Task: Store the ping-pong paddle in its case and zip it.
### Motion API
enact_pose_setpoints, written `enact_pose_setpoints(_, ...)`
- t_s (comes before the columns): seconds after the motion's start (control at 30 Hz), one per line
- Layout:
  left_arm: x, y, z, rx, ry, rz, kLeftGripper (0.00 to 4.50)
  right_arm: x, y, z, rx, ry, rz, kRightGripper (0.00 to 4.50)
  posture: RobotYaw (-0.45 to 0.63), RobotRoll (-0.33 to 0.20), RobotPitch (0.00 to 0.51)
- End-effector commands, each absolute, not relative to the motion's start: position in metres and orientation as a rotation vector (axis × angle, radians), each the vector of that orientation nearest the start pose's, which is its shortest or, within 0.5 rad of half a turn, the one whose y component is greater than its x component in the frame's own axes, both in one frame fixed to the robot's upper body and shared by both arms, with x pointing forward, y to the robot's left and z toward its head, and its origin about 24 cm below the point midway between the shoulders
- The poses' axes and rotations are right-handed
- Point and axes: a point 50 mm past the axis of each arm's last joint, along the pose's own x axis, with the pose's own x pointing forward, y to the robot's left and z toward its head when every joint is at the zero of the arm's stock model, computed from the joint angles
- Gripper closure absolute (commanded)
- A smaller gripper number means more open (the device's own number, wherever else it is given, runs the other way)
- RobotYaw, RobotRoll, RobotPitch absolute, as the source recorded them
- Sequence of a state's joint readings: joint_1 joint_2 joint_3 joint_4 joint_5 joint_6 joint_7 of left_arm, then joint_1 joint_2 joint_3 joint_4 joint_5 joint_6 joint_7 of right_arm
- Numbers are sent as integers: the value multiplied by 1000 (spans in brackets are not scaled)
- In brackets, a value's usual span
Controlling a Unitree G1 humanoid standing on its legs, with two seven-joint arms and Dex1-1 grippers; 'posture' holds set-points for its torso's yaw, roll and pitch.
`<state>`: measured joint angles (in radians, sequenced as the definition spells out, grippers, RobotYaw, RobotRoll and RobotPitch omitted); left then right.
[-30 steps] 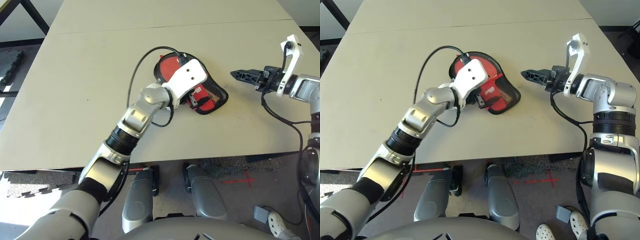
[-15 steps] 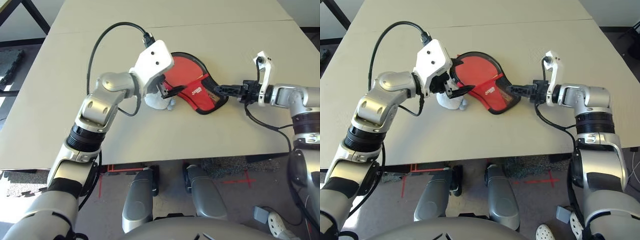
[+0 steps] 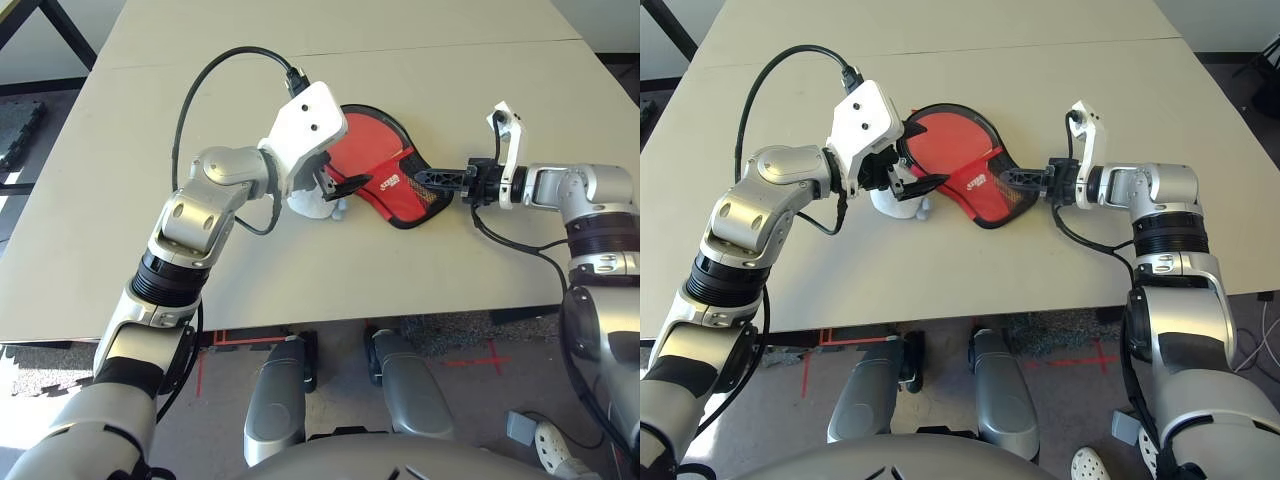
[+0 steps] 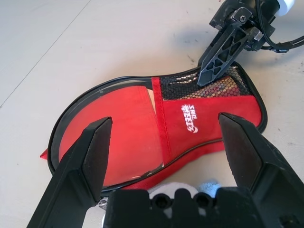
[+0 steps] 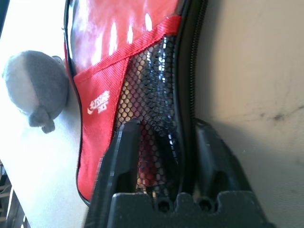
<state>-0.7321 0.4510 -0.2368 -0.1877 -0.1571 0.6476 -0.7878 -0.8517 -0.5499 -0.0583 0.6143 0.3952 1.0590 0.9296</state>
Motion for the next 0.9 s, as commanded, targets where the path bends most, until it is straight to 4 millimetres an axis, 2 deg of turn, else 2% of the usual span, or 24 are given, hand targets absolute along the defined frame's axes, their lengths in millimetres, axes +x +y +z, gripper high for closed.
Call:
enact_pose_setpoints(0.03,306,94,205,507,-10,-1022,0,345,-217,130,362,738,727,3503,82,0,232)
enact_pose_setpoints(0.07,306,94,205,507,-9,-1022,0,344,-219,131,356,742,722,3991,82,0,232)
enact_pose_setpoints(0.13,306,95,205,507,-9,-1020,0,342,-223,132,346,747,717,4479,77,0,232)
enact_pose_setpoints(0.27,307,95,204,507,-8,-1016,0,333,-233,136,322,761,715,4479,71,0,232)
enact_pose_setpoints(0.53,308,94,204,501,-14,-1014,0,303,-258,138,308,796,688,4479,52,0,236)
enact_pose_setpoints(0.9,310,94,202,491,-12,-1024,0,258,-272,146,324,820,663,4479,1,0,249)
